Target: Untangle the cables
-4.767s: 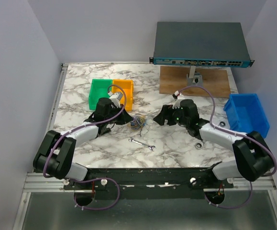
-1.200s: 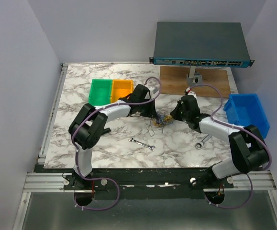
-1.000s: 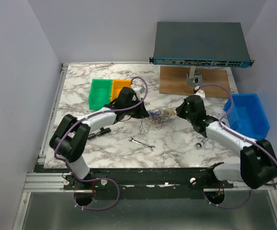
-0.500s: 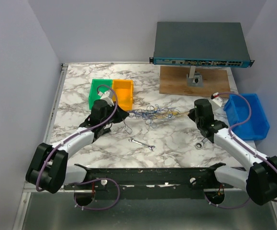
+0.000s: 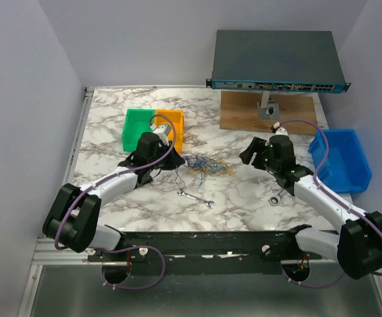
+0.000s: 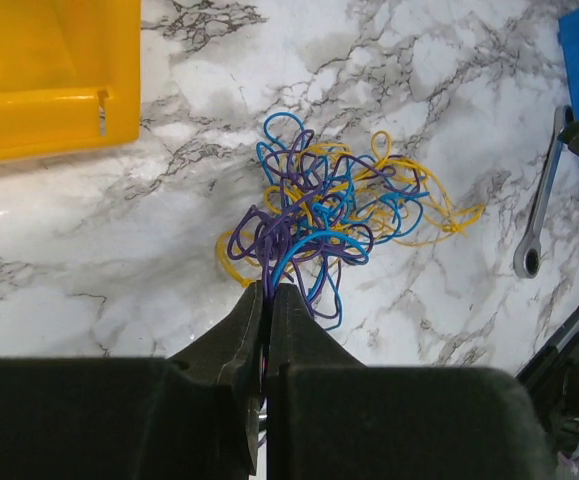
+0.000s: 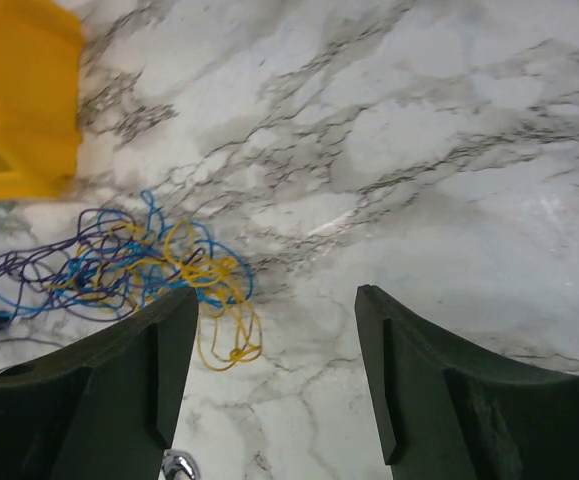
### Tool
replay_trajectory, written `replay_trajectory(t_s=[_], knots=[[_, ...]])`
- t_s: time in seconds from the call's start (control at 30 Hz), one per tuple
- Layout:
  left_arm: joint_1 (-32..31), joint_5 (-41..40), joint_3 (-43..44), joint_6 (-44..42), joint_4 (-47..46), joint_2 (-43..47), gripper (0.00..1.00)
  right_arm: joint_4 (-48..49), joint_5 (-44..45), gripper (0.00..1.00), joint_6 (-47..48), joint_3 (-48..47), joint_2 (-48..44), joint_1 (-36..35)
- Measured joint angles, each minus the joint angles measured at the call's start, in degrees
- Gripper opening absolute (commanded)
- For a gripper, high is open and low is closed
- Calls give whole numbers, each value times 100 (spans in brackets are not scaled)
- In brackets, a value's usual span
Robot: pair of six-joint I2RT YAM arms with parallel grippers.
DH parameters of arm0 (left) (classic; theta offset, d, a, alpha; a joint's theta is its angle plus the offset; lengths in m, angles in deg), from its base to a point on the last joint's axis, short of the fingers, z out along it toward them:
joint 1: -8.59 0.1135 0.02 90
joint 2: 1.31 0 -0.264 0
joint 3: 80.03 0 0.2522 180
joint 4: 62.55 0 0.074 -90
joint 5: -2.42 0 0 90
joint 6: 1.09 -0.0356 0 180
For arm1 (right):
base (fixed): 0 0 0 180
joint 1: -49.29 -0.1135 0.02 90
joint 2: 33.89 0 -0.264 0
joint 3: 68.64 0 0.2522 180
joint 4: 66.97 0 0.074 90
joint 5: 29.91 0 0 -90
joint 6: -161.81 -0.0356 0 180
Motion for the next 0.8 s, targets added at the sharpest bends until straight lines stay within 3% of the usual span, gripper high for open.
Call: replay_trajectory(t_s=[0.13,0.27,0.37,0.6,0.8], knots=[[-59,0,0,-61,232,20,18,125,-807,67,109,0,155,-11],[-59,-107,0,-122,494,186,45,247,-1294,67,74,2,328,-173],[-59,-258,0,-179,721,404,56,289,-1451,68,-81,2,372,-501],[-63,-728,350,-409,1300,715,61,313,-1434,68,-721,15,232,-1255],[-492,-1099,1440,-857,1628,234,62,566,-1355,65,-1261,13,577,-1370]])
